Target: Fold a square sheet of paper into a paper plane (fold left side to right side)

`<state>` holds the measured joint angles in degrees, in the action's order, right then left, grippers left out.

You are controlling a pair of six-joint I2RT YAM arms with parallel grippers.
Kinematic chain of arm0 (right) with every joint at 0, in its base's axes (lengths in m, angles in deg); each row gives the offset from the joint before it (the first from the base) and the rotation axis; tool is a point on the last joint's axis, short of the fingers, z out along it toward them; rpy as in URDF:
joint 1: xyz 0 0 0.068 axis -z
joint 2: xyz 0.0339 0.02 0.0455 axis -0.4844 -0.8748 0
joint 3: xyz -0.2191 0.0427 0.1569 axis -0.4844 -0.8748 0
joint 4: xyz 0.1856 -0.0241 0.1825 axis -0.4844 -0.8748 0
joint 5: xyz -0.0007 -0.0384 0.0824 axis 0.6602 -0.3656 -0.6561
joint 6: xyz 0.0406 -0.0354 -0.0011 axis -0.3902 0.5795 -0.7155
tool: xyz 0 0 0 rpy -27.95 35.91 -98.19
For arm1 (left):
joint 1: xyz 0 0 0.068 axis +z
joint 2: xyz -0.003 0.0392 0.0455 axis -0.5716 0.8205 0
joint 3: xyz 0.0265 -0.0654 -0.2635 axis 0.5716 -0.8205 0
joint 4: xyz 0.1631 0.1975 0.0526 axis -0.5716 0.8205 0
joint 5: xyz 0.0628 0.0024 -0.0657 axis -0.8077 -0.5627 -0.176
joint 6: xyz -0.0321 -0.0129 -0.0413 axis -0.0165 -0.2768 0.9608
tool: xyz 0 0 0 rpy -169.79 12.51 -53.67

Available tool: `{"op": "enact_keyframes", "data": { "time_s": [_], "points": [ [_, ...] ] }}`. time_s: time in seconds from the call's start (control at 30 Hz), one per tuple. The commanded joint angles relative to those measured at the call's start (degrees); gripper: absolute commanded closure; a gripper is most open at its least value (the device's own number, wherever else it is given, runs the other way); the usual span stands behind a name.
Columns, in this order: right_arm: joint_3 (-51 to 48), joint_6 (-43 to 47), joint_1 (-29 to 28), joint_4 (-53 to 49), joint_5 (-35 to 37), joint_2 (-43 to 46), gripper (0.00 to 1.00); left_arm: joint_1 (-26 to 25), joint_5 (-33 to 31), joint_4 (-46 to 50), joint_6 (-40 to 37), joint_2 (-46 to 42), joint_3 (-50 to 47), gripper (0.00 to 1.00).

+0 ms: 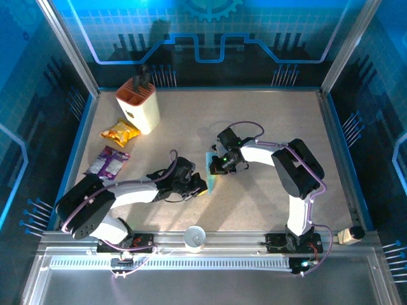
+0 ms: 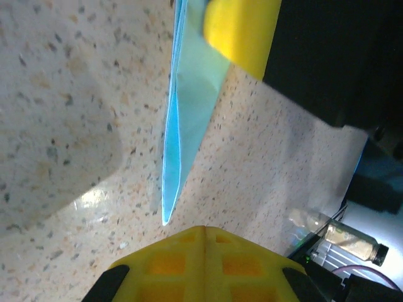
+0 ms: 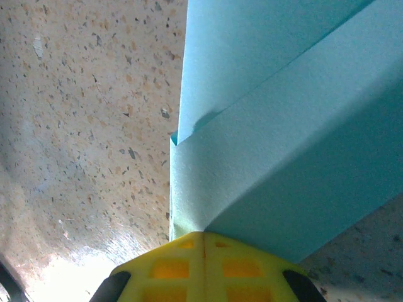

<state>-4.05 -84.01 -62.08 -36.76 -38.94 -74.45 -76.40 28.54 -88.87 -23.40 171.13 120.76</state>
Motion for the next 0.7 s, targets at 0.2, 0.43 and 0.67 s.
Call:
{"op": "enact_keyframes", "data": {
  "time_s": [0.2,0.43,0.67],
  "points": [
    [-2.3,0.5,-0.8,-6.5,7.8,-5.0,1.00,0.8,5.9,-4.8,-1.7,10.4,7.1,1.00],
    [-1.9,0.6,-0.9,-6.7,7.5,-5.1,1.00,1.0,6.9,-5.7,-2.5,15.5,10.6,1.00],
    [-1.9,0.5,-1.0,-6.6,7.7,-5.2,1.00,2.2,6.2,-5.4,-3.5,16.6,10.6,1.00]
  ]
}}
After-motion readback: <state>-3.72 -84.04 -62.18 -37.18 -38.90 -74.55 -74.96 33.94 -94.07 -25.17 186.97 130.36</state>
